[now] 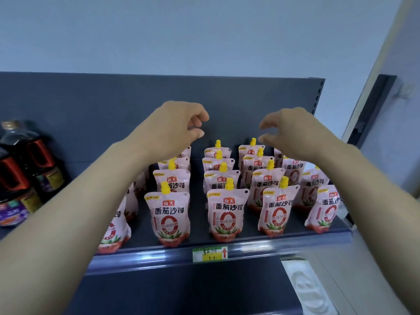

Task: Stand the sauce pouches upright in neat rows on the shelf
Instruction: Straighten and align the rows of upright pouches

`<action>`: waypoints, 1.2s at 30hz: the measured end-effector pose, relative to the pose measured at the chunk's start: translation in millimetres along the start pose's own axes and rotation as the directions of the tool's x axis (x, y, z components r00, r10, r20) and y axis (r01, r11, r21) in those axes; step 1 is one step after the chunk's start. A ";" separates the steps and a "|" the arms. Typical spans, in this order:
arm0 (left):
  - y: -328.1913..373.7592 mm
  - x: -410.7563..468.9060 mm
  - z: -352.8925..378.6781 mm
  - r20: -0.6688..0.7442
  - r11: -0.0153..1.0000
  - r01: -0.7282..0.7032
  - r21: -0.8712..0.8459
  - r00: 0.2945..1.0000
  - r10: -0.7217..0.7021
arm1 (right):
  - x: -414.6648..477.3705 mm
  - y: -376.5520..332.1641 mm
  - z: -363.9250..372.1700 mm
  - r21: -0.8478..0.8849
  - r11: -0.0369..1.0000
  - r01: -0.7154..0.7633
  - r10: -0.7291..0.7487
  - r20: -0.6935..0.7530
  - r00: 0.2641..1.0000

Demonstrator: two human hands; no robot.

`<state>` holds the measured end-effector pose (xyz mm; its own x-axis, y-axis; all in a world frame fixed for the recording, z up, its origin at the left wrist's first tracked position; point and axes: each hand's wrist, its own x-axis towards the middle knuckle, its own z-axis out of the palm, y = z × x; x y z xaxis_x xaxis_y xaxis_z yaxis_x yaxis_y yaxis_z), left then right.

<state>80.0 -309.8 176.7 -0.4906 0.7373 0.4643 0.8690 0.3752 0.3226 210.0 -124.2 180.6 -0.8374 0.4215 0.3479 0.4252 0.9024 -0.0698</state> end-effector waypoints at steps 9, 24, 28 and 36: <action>-17.3 -9.4 8.1 0.116 0.998 0.028 -0.053 0.993 -0.022 | 30.2 -18.6 37.8 -0.018 1.000 0.024 -0.020 0.184 0.983; -56.6 66.1 131.0 0.426 0.970 0.241 0.021 0.876 -0.227 | 157.0 27.0 154.7 -0.026 0.958 0.285 -0.234 0.502 0.833; -67.9 80.7 158.6 0.451 0.968 0.240 0.070 0.858 -0.245 | 172.8 32.5 168.4 0.000 0.921 0.390 -0.320 0.571 0.756; -73.5 82.4 173.6 0.463 0.956 0.283 0.075 0.839 -0.285 | 192.9 38.1 183.5 0.033 0.913 0.406 -0.361 0.525 0.771</action>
<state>-13.2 -179.0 48.1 -0.6302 0.7719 -0.0837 0.6967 0.6098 0.3778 1.7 7.9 73.5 -0.9792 0.0459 -0.1974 0.0374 0.9982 0.0464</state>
